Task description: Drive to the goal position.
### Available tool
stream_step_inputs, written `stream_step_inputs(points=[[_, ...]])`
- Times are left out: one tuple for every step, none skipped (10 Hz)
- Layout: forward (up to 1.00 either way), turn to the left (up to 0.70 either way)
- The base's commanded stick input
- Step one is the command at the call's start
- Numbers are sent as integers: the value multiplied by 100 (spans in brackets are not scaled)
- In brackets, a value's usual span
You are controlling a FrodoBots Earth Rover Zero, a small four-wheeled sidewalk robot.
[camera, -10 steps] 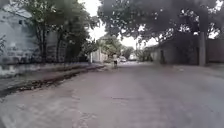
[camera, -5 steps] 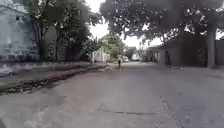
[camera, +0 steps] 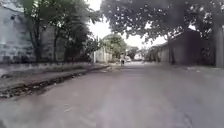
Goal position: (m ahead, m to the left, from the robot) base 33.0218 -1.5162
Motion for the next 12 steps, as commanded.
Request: stream_step_inputs(points=[[100, 2], [100, 2], [100, 2], [100, 2], [100, 2], [100, 2], [100, -6], [100, -33], [100, -38], [100, -38], [100, -38], [100, -38]])
